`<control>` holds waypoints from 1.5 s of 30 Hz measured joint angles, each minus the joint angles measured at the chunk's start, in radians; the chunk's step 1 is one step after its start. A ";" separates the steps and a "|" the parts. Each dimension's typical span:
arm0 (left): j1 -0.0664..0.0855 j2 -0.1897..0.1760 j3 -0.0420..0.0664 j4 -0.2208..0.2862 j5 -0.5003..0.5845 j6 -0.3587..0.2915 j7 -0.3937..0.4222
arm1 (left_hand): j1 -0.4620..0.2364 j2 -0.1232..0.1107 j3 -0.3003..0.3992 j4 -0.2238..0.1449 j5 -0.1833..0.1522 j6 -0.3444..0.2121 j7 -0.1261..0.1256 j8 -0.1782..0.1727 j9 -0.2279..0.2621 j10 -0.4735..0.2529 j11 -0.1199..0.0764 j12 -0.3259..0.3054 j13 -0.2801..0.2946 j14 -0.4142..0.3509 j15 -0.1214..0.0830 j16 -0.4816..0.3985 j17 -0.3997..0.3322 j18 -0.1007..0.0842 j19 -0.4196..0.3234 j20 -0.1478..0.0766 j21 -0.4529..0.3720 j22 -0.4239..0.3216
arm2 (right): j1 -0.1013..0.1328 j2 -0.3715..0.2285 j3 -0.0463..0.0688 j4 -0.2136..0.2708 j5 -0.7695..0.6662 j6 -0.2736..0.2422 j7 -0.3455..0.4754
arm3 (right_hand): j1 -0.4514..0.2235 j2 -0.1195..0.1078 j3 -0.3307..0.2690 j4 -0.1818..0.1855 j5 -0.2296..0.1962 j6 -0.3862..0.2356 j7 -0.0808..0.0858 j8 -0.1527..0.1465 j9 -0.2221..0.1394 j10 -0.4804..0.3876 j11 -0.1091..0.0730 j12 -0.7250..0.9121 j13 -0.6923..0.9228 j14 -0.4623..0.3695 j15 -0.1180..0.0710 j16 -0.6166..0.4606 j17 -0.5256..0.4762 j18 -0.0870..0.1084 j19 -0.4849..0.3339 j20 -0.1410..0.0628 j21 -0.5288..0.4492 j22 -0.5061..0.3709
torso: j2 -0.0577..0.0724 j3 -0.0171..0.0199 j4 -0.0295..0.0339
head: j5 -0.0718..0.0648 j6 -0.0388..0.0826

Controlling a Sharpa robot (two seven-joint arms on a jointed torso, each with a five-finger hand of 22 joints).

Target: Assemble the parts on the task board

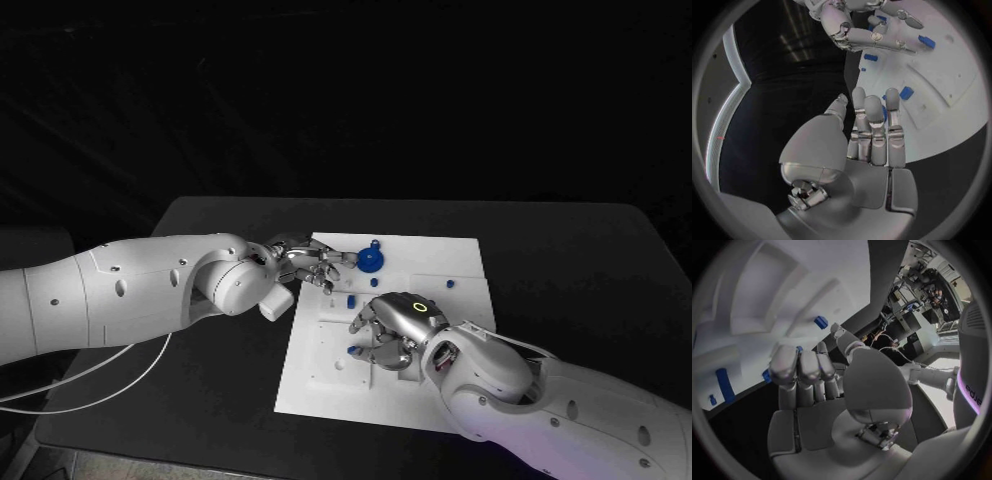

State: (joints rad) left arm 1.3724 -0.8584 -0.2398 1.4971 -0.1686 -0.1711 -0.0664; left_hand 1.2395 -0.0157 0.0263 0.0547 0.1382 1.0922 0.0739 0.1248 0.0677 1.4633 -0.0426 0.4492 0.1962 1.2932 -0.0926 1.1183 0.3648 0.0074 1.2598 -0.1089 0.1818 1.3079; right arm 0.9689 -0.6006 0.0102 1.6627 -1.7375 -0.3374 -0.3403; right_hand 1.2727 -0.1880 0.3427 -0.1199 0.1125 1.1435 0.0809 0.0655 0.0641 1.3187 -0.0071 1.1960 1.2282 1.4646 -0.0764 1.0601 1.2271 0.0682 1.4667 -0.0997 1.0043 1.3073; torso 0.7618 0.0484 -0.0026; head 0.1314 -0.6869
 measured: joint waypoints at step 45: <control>0.000 -0.002 0.000 0.001 0.000 0.008 -0.004 | 0.000 0.000 0.000 0.000 0.000 0.000 0.000 0.000 0.000 0.000 0.000 0.000 -0.001 0.000 0.000 0.000 0.000 0.000 0.000 0.000 -0.005 0.000 | -0.012 0.016 -0.020 -0.047 -0.030 0.036 0.011 | -0.031 0.072 0.167 0.035 -0.058 0.084 -0.024 0.000 0.000 0.004 -0.011 0.000 0.001 0.000 -0.007 0.000 0.005 0.000 -0.001 -0.006 0.000 0.000 | 0.000 0.0007 -0.0012 | -0.003 -0.001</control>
State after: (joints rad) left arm 1.3725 -0.8603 -0.2401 1.4977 -0.1683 -0.1627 -0.0708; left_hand 1.2395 -0.0157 0.0264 0.0546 0.1382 1.0920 0.0741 0.1248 0.0677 1.4632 -0.0426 0.4492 0.1953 1.2932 -0.0926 1.1183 0.3644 0.0074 1.2597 -0.1090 0.1768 1.3075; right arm 0.9568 -0.5848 -0.0095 1.6161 -1.7676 -0.3018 -0.3293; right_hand 1.2420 -0.1159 0.5102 -0.0851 0.0543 1.2271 0.0571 0.0656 0.0642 1.3224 -0.0180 1.1960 1.2291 1.4642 -0.0834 1.0601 1.2323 0.0681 1.4654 -0.1058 1.0044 1.3073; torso 0.7618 0.0491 -0.0037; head 0.1284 -0.6879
